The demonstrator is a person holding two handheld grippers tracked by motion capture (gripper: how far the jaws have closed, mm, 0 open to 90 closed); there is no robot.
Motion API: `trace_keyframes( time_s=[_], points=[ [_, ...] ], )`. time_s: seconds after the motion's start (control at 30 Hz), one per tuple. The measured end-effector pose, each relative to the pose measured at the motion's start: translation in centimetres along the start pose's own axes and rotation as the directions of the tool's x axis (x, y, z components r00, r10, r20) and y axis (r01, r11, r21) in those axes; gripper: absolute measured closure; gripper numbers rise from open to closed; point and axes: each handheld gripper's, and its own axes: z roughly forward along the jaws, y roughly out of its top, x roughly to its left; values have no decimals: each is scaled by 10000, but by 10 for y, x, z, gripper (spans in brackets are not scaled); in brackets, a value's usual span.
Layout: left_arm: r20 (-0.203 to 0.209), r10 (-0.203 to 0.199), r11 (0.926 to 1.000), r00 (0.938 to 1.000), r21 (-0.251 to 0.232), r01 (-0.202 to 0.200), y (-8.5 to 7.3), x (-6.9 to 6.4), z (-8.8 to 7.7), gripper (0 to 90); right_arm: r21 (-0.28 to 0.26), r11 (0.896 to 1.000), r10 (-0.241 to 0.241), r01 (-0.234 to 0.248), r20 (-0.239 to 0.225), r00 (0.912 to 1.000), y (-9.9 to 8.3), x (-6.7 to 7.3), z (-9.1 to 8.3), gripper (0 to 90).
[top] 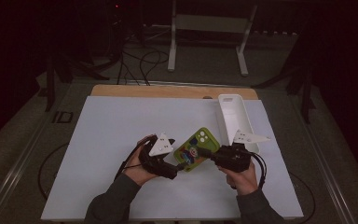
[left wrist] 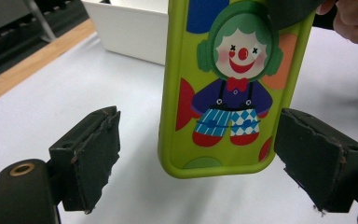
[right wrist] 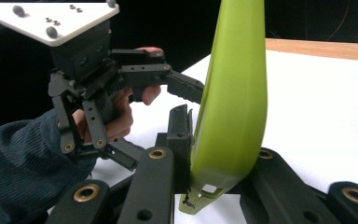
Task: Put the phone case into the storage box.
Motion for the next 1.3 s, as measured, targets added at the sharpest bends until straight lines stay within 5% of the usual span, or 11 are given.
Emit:
trace_keyframes(
  time_s=[0.9,1.3],
  points=[
    [1194,-188,9992,9927,365,145,-3,4,7,208,202,9967,-776,791,-690,9946,2,7,-2,793],
    [2333,-390,9990,9716,320,324,-8,9,7,370,279,9932,-1088,1130,-1228,9865,2,10,-2,795]
  ],
)
